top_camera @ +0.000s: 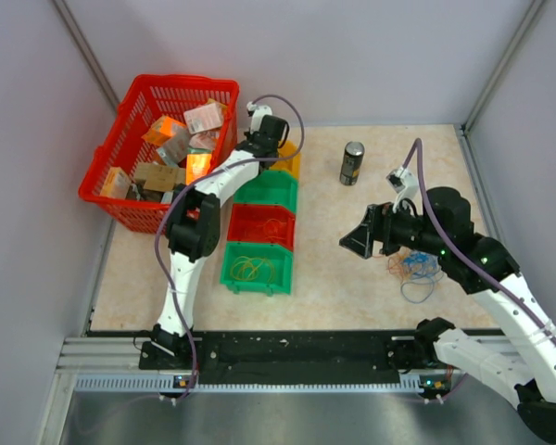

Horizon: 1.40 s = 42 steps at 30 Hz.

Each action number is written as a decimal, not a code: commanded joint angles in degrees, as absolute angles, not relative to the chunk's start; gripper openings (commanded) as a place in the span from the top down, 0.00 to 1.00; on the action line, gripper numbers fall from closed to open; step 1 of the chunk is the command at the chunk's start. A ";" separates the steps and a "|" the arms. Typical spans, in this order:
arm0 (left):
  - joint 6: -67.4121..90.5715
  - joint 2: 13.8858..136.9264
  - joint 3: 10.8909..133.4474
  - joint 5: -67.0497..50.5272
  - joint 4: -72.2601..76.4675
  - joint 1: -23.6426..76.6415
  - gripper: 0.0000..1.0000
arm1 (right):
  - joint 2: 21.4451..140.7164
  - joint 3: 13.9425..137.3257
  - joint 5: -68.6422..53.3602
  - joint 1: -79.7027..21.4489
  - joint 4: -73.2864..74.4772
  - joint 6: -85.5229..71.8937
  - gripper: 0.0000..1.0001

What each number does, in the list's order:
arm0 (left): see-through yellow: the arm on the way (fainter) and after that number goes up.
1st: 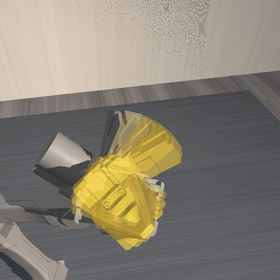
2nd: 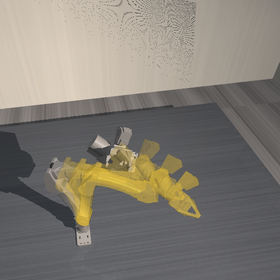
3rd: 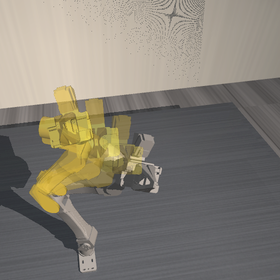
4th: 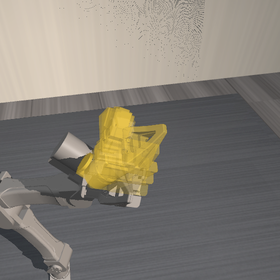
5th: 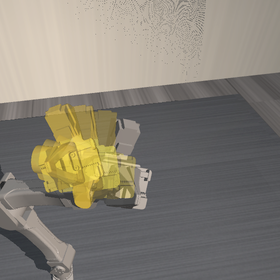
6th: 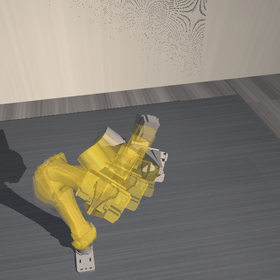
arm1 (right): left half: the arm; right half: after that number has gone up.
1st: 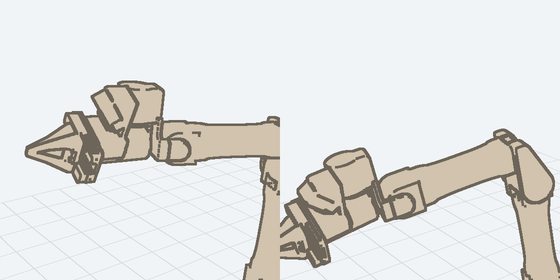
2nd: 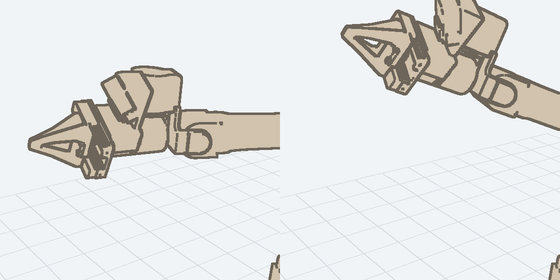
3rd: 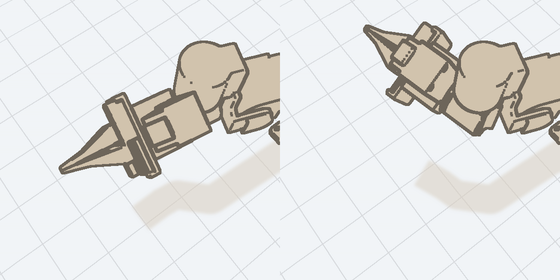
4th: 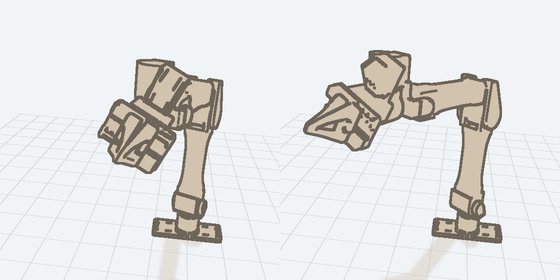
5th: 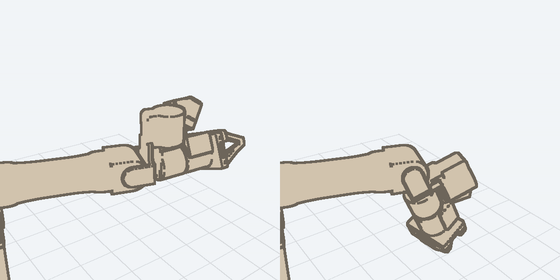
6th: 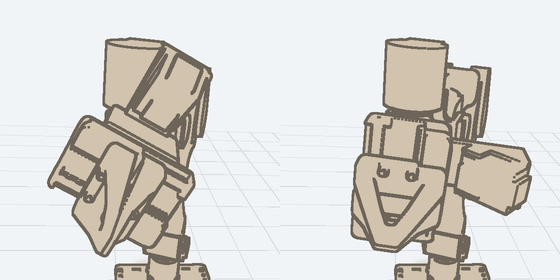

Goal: Untangle the cables

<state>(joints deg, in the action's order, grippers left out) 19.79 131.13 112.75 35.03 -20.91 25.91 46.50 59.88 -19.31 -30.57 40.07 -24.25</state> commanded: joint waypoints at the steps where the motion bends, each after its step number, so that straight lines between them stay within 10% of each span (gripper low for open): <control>1: 23.63 132.80 116.89 29.27 -23.55 26.02 1.00 | 45.62 59.59 -19.34 -30.32 38.41 -24.79 0.16; 21: 24.70 126.65 110.21 20.39 -27.77 24.96 0.99 | 44.47 58.27 -19.78 -30.32 38.23 -25.31 0.16; 29: 21.62 123.32 108.29 20.83 -25.50 24.96 0.56 | 44.12 57.75 -19.69 -30.24 38.15 -25.40 0.16; 42: 18.72 120.05 108.10 9.49 -19.95 24.70 0.17 | 44.82 56.60 -19.25 -30.32 37.79 -25.31 0.16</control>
<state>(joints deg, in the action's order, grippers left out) 19.94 122.67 107.02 14.44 -23.38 24.99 45.08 56.62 -19.49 -30.57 39.83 -24.71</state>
